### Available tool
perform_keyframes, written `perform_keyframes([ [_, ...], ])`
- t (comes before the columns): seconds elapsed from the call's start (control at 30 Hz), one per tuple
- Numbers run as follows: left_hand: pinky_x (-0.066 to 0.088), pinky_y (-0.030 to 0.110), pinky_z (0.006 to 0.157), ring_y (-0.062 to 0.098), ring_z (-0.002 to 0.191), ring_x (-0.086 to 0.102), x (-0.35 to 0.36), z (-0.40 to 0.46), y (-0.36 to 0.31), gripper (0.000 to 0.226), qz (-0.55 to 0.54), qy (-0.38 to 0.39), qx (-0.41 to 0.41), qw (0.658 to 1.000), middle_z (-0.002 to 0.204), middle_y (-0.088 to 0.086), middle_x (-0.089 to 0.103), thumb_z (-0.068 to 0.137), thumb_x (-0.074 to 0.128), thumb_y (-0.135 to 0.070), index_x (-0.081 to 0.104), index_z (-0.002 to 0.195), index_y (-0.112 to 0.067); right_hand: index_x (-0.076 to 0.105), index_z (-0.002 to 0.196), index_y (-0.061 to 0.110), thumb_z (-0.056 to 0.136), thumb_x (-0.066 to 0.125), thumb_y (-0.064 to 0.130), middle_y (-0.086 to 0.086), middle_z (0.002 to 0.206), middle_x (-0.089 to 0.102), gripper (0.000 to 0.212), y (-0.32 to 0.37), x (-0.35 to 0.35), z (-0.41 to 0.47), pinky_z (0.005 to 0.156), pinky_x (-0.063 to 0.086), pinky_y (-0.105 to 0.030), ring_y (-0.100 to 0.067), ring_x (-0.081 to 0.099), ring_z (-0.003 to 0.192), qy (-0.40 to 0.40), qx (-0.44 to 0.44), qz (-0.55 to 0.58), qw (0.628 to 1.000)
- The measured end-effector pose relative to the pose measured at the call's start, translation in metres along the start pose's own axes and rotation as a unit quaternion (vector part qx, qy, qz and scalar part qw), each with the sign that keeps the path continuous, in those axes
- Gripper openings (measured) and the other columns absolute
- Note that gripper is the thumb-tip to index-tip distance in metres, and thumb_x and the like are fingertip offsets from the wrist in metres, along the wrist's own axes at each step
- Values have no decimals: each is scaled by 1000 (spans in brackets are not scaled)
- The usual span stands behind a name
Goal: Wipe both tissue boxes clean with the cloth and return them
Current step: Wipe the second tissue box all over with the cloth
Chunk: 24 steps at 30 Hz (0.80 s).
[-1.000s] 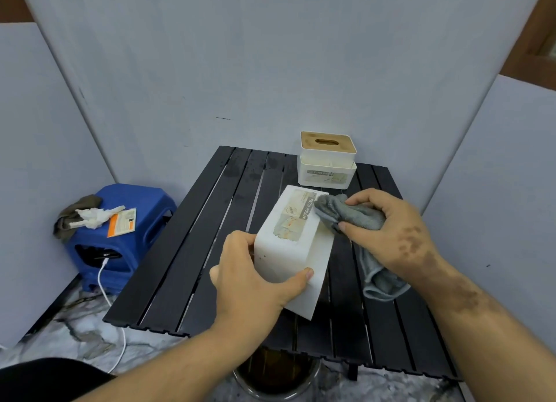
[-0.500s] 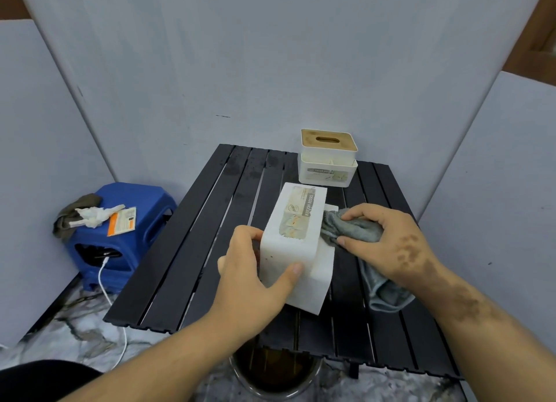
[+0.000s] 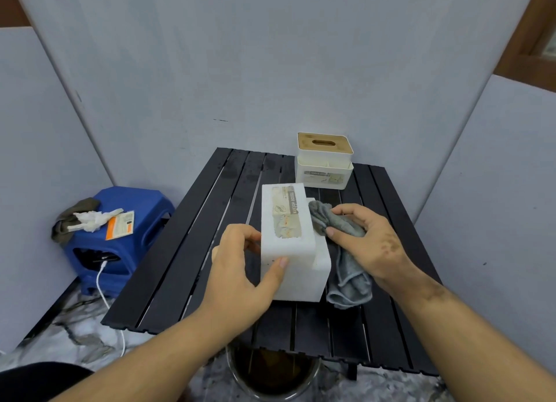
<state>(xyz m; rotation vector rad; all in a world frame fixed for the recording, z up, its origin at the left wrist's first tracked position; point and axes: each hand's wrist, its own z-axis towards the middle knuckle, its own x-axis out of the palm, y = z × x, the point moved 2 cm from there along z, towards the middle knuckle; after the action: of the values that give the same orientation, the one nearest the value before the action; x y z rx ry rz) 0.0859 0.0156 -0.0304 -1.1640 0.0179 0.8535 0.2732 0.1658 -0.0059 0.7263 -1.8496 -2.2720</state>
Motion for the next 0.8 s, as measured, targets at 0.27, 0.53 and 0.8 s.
perform_keyframes([
  [0.27,45,14,87,12,105,62,-16,15,5,39,3,65,30,997,112,-15,63,80,64,-53,52,112,-34,71,99,28,78,82,11,5,100,75,29,4,1,2,92,57,-35,-11,71,94,-4,22,9,1000],
  [0.53,39,6,92,12,111,62,-35,30,8,45,27,138,107,984,116,-10,65,85,64,-42,58,125,-21,73,96,29,72,86,17,17,95,73,30,33,-20,-14,74,47,-4,6,66,88,11,-44,-142,989],
  [0.8,44,25,94,13,107,61,-35,34,13,40,28,112,115,987,108,-20,62,80,71,-47,65,112,-25,73,97,30,74,85,15,12,96,74,30,24,-11,-18,76,51,-9,0,69,88,39,-25,-108,993],
])
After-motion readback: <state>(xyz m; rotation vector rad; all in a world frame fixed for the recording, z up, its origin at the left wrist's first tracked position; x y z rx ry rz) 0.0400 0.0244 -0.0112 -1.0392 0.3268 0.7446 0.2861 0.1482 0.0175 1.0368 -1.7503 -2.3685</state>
